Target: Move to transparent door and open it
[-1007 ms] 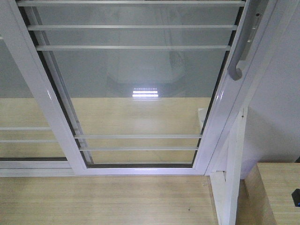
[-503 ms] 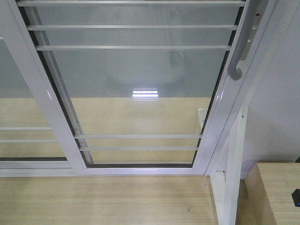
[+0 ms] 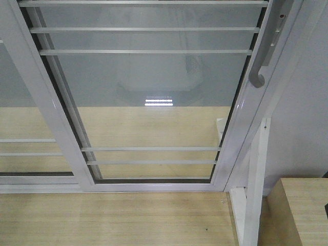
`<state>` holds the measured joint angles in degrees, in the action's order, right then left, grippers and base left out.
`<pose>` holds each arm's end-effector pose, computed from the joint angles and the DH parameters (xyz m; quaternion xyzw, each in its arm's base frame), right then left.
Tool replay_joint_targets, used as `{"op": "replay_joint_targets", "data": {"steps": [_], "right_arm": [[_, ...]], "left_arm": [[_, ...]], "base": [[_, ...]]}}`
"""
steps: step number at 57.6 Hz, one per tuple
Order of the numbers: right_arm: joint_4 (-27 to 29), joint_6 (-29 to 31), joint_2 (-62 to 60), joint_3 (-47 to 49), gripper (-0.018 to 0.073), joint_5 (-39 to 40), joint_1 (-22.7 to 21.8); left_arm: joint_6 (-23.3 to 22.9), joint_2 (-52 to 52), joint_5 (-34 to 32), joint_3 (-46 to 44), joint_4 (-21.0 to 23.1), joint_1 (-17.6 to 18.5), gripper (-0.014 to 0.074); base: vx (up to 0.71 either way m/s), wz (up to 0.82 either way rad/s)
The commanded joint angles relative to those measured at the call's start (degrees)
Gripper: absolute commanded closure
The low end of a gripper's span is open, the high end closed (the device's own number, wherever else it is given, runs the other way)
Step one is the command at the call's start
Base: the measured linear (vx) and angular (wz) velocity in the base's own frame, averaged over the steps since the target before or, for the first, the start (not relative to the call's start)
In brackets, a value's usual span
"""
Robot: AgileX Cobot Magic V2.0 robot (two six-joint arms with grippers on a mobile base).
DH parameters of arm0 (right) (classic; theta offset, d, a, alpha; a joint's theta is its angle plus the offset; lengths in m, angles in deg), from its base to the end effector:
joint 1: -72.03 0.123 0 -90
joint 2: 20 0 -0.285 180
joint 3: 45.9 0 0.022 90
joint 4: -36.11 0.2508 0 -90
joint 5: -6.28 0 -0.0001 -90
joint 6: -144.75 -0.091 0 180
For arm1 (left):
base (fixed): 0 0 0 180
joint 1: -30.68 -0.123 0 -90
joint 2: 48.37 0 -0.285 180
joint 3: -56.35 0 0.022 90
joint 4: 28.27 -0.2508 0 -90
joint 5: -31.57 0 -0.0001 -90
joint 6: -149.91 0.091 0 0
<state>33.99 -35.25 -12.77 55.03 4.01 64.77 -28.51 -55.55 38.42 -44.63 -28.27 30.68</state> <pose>0.0566 -0.0074 0.1992 0.0318 0.6975 -0.0590 0.7134 0.0569 0.0000 0.1923 0.0100 0.7256 0.0095 0.6880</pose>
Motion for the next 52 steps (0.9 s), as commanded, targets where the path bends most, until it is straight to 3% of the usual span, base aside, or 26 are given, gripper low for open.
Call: {"op": "replay_joint_targets", "data": {"steps": [1,20,38,52], "right_arm": [[-0.28,0.39,-0.24,-0.06,0.0568,5.57,-0.23],[-0.07,0.0,-0.24,1.33,0.0568,4.17,-0.23],[-0.07,0.0,1.17,11.26,0.0568,-1.65,-0.23],[-0.07,0.0,11.44,19.88,0.0568,-1.33,-0.23]], "left_arm": [[-0.57,-0.4,-4.5,0.85,0.37,-0.05,0.0603],[-0.61,-0.4,-8.39,-1.13,0.37,-0.05,0.0603],[-0.61,-0.5,-8.76,-7.37,0.37,-0.05,0.0603],[-0.48,-6.02,-8.81,-14.45,0.0,-0.05,0.0603]], "base": [[0.0,0.0],[0.0,0.0],[0.0,0.0],[0.0,0.0]]}}
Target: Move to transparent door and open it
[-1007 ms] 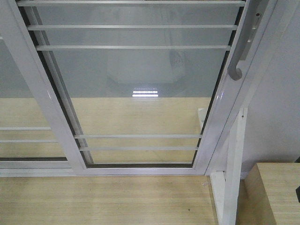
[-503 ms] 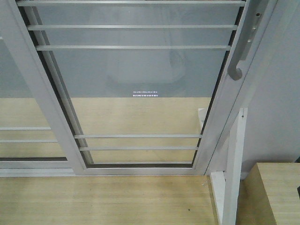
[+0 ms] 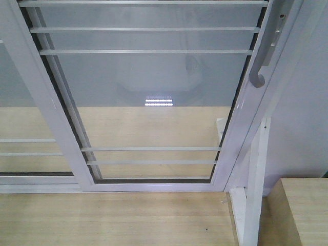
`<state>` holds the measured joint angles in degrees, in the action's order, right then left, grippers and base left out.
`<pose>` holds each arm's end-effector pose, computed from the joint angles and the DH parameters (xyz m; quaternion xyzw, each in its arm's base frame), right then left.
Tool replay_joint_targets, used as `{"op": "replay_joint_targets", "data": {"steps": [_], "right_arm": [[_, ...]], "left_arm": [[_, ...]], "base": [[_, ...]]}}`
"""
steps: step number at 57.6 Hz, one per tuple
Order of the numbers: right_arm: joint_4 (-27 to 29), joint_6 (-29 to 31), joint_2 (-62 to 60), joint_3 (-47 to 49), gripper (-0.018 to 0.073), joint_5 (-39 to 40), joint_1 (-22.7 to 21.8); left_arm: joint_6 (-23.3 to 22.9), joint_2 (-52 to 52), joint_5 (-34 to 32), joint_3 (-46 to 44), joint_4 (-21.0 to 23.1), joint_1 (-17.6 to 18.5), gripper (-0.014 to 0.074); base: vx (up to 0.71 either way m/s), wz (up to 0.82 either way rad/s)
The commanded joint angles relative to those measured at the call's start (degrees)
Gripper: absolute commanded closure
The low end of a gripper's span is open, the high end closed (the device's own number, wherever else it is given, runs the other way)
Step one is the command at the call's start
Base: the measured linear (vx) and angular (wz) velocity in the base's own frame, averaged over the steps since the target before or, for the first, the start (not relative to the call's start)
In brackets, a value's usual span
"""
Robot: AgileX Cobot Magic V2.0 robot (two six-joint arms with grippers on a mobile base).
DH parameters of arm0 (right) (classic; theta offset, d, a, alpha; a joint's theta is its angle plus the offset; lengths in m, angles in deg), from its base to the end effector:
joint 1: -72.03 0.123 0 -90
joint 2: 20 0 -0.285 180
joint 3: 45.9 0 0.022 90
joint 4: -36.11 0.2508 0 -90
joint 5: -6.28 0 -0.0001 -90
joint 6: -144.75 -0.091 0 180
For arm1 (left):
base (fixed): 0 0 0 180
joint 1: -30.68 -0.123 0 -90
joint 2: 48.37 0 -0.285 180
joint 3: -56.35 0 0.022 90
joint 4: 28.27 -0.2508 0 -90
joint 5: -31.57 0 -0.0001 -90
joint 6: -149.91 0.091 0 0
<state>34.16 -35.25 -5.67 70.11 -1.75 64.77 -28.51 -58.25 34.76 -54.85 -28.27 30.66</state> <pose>0.0553 -0.0075 0.2716 0.0335 0.6834 -0.0601 0.7268 0.0509 0.0000 0.2555 0.0089 0.6551 0.0105 0.7554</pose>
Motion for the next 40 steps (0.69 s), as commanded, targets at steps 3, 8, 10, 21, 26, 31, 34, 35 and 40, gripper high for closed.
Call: {"op": "replay_joint_targets", "data": {"steps": [3,8,10,21,26,31,34,35,40], "right_arm": [[-0.29,0.38,7.84,7.54,0.0568,4.49,-0.23],[-0.29,0.5,13.48,11.65,0.0568,5.49,-0.23],[-0.29,0.5,15.91,13.19,0.0568,6.49,-0.23],[-0.29,0.45,29.1,19.1,0.0568,14.37,-0.23],[-0.29,0.39,34.67,20.33,0.0568,15.82,-0.23],[-0.34,0.39,40.12,20.6,0.0567,16.69,-0.23],[-0.39,0.39,43.3,20.6,0.0565,17.61,-0.23],[-0.46,0.39,44.05,20.6,0.0565,17.82,-0.23],[-0.46,0.39,48.1,20.6,0.0558,19.58,-0.23]], "left_arm": [[-0.48,-6.1,-5.33,-6.57,0.0,-0.03,0.0603],[-0.48,-11.18,-6.23,-10.29,0.3,-0.03,0.0603],[-0.48,-13.51,-7.2,-11.83,0.3,-0.03,0.0603],[-0.48,-27.47,-16.61,-19.25,0.0,-0.03,0.0603],[-0.55,-34.4,-20.85,-20.89,0.3,-0.03,0.0603],[-0.62,-39.99,-25.0,-20.84,0.3,-0.03,0.0603],[-0.62,-43.31,-26.14,-20.84,0.36,-0.03,0.0603],[-0.62,-44.11,-26.37,-20.84,0.36,-0.03,0.0602],[-0.62,-48.75,-26.7,-20.84,0.36,-0.03,0.0598]], "base": [[0.0,0.0],[0.0,0.0],[0.0,0.0],[0.0,0.0],[0.0,0.0],[0.0,0.0],[0.0,0.0],[0.0,0.0],[0.0,0.0]]}}
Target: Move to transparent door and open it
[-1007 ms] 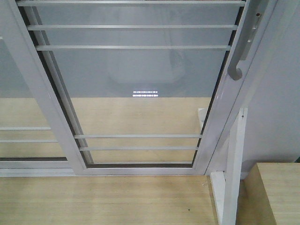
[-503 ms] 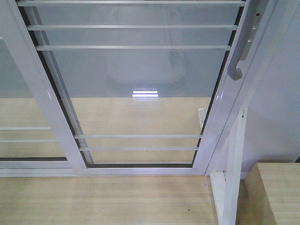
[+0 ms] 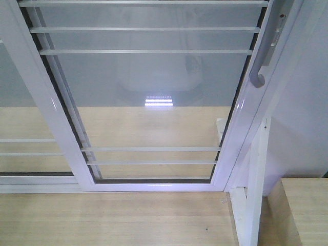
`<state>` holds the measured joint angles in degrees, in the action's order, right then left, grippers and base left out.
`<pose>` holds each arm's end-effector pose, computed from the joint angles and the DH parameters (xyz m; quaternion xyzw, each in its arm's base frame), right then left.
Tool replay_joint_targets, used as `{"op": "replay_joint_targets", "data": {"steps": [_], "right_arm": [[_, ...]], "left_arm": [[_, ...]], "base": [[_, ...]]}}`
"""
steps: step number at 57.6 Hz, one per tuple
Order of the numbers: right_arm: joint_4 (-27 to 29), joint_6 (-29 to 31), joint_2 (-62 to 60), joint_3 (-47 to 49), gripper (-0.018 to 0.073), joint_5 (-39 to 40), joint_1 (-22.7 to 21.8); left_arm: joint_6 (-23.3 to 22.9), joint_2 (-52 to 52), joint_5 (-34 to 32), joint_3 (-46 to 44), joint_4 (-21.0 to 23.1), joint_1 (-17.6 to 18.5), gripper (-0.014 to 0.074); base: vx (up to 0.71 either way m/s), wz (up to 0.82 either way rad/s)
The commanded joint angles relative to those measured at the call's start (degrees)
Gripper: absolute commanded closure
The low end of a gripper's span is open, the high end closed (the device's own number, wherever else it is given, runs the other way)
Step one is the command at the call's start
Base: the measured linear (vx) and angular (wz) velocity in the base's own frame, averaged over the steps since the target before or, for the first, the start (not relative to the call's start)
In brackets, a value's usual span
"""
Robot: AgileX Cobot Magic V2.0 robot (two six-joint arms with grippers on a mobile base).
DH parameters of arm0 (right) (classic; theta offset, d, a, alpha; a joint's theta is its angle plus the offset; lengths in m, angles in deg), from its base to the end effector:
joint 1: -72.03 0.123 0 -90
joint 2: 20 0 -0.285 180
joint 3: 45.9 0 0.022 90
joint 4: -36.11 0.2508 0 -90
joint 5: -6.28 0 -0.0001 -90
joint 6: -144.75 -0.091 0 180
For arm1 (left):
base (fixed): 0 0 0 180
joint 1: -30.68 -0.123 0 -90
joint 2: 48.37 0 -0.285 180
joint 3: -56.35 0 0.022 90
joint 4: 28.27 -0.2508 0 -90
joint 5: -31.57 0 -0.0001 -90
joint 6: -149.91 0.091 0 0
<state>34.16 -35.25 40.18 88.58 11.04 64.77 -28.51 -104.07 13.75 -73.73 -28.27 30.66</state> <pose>0.1935 -0.0244 0.3062 0.0349 0.7705 -0.0500 0.6345 0.1778 0.0001 0.3155 0.0094 0.6933 0.0101 0.7205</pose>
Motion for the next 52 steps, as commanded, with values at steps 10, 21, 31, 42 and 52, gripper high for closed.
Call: {"op": "replay_joint_targets", "data": {"steps": [10,21,31,42,52], "right_arm": [[-1.01,0.39,7.6,2.12,0.0482,11.62,0.19],[-3.75,0.39,10.31,2.74,0.0294,12.94,5.54],[-3.41,0.0,14.93,2.75,0.0163,18.22,9.44],[-2.16,-0.38,21.6,5.11,0.0153,22.41,9.38],[-3.94,-1.28,28.88,13.03,0.0153,21.1,10.04]], "left_arm": [[-0.62,-9.13,-5.57,-1.95,0.0,0.04,0.0546],[-0.62,-11.73,-6.21,-1.95,0.0,0.02,0.037],[-0.67,-12.09,-7.91,-1.95,0.0,0.02,0.0216],[-0.67,-12.09,-8.34,-1.95,0.0,0.04,0.0192],[-0.62,-12.09,-8.28,-1.95,0.0,0.02,0.0192]], "base": [[0.0,0.0],[0.0,0.0],[0.0,0.0],[0.0,0.0],[0.0,0.0]]}}
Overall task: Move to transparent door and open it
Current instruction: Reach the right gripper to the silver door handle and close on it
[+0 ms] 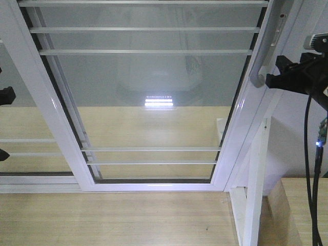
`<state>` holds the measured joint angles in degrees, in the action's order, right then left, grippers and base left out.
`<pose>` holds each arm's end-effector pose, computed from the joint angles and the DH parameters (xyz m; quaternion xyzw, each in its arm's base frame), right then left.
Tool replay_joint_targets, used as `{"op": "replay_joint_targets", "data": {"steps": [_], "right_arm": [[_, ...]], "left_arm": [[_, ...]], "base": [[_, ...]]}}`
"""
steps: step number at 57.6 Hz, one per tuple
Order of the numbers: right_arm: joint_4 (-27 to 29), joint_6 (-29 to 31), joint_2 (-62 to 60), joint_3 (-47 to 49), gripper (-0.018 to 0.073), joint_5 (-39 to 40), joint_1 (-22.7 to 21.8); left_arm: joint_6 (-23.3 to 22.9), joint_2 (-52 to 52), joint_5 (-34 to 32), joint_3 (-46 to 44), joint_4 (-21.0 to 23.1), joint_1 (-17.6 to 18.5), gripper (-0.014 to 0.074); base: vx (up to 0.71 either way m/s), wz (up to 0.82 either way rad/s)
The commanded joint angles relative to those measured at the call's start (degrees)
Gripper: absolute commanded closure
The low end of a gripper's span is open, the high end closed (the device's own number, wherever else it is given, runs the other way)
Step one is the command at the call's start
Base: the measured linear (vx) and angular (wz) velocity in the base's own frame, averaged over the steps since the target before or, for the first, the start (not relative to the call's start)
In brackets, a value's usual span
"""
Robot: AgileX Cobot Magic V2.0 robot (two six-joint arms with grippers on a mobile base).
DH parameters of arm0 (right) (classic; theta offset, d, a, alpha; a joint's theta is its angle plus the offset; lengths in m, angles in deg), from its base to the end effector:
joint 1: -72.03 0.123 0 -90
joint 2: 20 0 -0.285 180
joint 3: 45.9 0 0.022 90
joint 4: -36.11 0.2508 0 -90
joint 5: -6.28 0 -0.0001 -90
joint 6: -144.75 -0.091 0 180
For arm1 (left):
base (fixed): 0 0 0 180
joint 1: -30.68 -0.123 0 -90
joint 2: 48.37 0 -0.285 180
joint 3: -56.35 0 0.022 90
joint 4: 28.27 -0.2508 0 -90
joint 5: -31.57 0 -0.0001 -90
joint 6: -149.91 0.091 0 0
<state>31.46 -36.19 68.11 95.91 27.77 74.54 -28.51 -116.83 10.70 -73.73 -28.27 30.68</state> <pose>0.2932 0.0156 0.2537 -0.0498 0.7911 0.0071 0.6096 0.2167 0.0000 0.2762 0.0104 0.7518 0.0091 0.6592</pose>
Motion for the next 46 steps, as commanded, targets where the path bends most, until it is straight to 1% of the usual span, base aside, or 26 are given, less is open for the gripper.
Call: {"op": "replay_joint_targets", "data": {"steps": [1,13,24,28,34,46], "right_arm": [[-1.32,-0.33,1.52,6.5,0.0153,4.11,0.27],[-1.02,-0.33,8.84,16.78,0.0152,-1.67,0.27],[-1.02,-0.27,14.21,23.14,0.0152,-1.62,0.27],[-1.02,0.94,16.47,25.19,0.0152,-1.62,0.27],[-1.02,0.94,19.41,27.94,0.0152,-1.68,0.19],[-0.95,1.25,22.32,30.0,0.0169,-0.97,0.19]], "left_arm": [[-0.62,0.67,-5.23,-1.95,0.0,0.0,0.0192],[-0.62,0.67,-5.1,-1.95,0.0,0.0,0.0192],[-0.62,0.67,-5.04,-1.95,0.0,0.0,0.0192],[-0.62,0.67,-5.04,-1.95,0.0,0.0,0.0192],[-0.62,0.67,-5.04,-1.95,0.0,0.0,0.0192],[-0.62,0.67,-5.04,-1.95,0.0,0.0,0.0192]], "base": [[0.0,0.0],[0.0,0.0],[0.0,0.0],[0.0,0.0],[0.0,0.0],[0.0,0.0]]}}
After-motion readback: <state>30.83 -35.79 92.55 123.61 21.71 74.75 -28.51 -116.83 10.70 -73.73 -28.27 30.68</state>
